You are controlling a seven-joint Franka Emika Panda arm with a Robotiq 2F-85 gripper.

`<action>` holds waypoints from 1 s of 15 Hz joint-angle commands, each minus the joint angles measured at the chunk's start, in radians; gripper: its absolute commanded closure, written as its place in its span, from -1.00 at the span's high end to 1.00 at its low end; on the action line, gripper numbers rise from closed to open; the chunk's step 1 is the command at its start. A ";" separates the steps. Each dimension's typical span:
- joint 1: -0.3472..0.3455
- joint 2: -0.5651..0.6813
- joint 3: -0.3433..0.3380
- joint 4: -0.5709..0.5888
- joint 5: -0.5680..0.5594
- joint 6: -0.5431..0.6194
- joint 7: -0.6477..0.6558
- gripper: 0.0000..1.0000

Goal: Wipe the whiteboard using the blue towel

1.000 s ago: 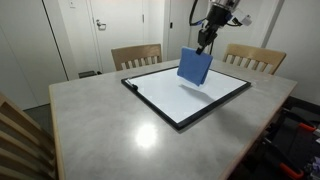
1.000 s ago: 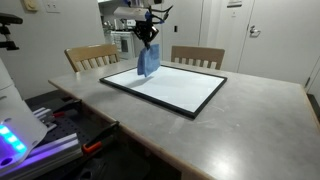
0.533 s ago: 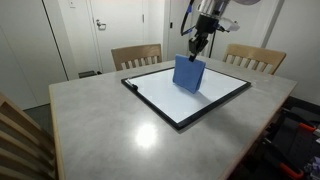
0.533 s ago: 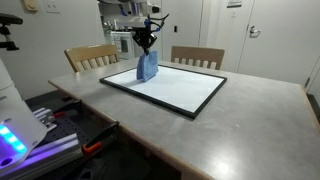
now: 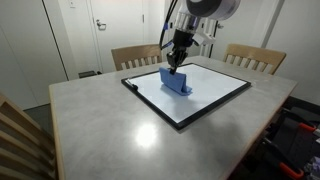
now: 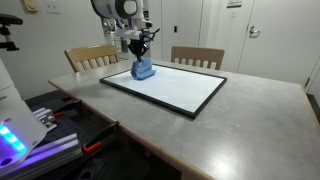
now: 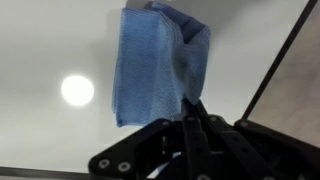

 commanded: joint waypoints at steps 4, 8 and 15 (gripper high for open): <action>-0.006 0.165 0.099 0.154 0.027 -0.018 -0.008 -0.99; -0.012 0.204 0.129 0.202 0.031 -0.022 -0.012 -0.99; -0.017 0.229 0.154 0.224 0.054 -0.039 -0.010 -0.99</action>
